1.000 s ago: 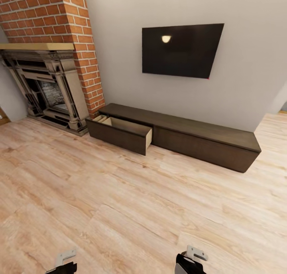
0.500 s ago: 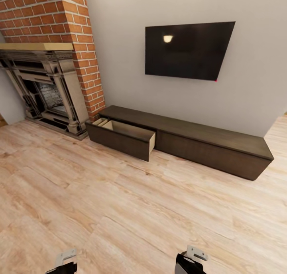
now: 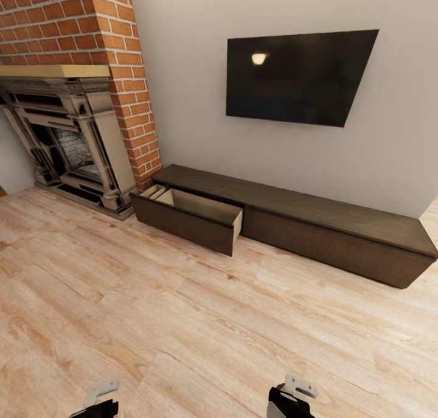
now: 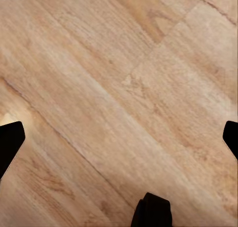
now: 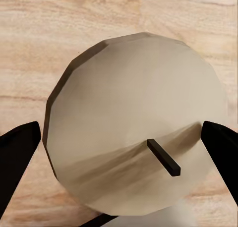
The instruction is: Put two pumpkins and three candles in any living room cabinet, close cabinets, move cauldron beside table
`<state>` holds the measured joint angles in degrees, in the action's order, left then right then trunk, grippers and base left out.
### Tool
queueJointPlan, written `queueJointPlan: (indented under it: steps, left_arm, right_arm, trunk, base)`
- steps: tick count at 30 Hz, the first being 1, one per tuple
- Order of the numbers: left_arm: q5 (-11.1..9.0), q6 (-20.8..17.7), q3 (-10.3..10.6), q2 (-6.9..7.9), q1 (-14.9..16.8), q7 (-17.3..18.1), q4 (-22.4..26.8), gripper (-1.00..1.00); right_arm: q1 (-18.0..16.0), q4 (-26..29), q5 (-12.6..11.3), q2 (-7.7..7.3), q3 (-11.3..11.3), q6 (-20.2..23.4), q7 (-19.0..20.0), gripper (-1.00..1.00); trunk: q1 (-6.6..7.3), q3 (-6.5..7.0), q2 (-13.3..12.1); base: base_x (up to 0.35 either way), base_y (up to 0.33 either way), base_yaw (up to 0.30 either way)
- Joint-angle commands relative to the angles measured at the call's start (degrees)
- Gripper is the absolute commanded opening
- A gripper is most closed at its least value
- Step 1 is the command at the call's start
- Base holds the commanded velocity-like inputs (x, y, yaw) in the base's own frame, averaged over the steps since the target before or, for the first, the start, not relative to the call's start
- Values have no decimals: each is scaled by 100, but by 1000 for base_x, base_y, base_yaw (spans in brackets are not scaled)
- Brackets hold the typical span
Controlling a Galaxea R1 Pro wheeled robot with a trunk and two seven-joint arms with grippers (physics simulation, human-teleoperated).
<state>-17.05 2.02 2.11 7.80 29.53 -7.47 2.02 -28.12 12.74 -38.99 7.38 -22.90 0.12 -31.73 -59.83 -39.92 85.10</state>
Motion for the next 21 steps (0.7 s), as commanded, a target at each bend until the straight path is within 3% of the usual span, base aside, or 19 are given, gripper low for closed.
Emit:
queueJointPlan:
  steps: [1,21]
  left_arm:
    - [0,0,0,-2,0,0,0,100]
    - [0,0,0,-7,0,0,0,100]
  right_arm:
    - [0,0,5,0,-4,-3,9,-100]
    - [0,-1,5,0,-4,-3,9,-100]
  trunk:
    - [0,0,0]
    - [0,0,0]
  base:
    - [303,101,0]
    - [302,108,0]
